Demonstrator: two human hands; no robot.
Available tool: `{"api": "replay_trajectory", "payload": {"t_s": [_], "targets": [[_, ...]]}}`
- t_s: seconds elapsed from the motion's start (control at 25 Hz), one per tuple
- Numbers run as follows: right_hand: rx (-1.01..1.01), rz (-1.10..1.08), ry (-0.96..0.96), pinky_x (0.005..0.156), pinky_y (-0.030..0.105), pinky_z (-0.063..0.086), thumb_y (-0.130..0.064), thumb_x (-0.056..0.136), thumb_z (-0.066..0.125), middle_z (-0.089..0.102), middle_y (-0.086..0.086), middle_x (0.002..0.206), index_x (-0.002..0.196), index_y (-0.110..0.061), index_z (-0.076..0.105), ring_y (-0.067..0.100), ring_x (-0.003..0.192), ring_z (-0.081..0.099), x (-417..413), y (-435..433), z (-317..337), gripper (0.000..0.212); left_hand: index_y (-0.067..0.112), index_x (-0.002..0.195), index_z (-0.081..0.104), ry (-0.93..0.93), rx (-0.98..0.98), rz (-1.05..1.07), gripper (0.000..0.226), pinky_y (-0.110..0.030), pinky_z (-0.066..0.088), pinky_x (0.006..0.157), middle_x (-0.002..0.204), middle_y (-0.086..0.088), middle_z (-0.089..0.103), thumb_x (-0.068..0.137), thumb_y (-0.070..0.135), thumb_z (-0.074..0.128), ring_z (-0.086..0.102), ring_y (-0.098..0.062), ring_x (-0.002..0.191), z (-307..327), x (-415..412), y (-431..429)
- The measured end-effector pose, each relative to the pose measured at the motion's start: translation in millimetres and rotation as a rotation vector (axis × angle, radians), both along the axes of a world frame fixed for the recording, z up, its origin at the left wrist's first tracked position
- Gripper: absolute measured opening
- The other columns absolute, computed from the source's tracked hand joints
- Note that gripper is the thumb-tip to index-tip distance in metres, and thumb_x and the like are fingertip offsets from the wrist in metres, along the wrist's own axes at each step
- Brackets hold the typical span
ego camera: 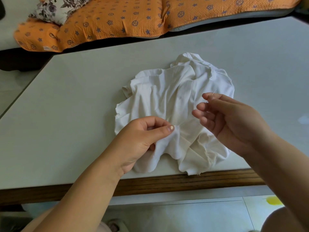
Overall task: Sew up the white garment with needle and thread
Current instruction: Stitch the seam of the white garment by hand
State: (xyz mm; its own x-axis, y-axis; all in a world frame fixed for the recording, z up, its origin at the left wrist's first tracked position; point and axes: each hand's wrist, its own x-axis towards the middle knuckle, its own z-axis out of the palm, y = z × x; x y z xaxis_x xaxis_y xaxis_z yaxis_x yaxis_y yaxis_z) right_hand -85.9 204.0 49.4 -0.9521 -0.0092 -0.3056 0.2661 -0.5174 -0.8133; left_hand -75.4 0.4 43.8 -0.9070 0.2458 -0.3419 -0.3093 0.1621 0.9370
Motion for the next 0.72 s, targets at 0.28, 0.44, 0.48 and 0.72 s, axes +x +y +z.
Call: {"api": "replay_trajectory", "payload": {"t_s": [0.28, 0.44, 0.48, 0.72], "targets": [[0.276, -0.136, 0.095, 0.084, 0.035, 0.059, -0.007, 0.101, 0.051, 0.071, 0.012, 0.076, 0.098, -0.010, 0.065, 0.029, 0.093, 0.073, -6, 5, -11, 0.015, 0.025, 0.077, 0.075, 0.004, 0.025, -0.018, 0.018, -0.030, 0.043, 0.072, 0.075, 0.002, 0.064, 0.065, 0.038, 0.073, 0.056, -0.014, 0.078, 0, 1, -3], [0.500, -0.167, 0.156, 0.094, 0.037, 0.055, -0.012, 0.099, 0.056, 0.075, 0.006, 0.079, 0.091, -0.021, 0.071, 0.020, 0.093, 0.073, -6, 5, -15, 0.020, 0.024, 0.079, 0.074, 0.015, 0.012, -0.014, 0.017, -0.025, 0.042, 0.067, 0.074, 0.005, 0.064, 0.068, 0.037, 0.071, 0.056, -0.008, 0.073, 0, 1, -5], [0.524, -0.164, 0.169, 0.093, 0.037, 0.055, -0.012, 0.099, 0.056, 0.075, 0.005, 0.079, 0.091, -0.022, 0.071, 0.020, 0.092, 0.073, -5, 5, -14, 0.020, 0.023, 0.080, 0.074, 0.016, 0.011, -0.011, 0.018, -0.024, 0.042, 0.065, 0.074, 0.004, 0.064, 0.068, 0.036, 0.071, 0.056, -0.008, 0.071, 0, 1, -5], [0.355, 0.269, 0.229, 0.058, 0.027, 0.055, -0.016, 0.088, 0.060, 0.070, 0.012, 0.072, 0.103, -0.008, 0.066, 0.028, 0.074, 0.073, 17, -9, 2, 0.018, 0.016, 0.084, 0.073, 0.015, 0.039, 0.006, 0.020, -0.017, 0.044, 0.058, 0.069, 0.006, 0.063, 0.071, 0.031, 0.069, 0.055, -0.005, 0.065, 2, -1, -10]]}}
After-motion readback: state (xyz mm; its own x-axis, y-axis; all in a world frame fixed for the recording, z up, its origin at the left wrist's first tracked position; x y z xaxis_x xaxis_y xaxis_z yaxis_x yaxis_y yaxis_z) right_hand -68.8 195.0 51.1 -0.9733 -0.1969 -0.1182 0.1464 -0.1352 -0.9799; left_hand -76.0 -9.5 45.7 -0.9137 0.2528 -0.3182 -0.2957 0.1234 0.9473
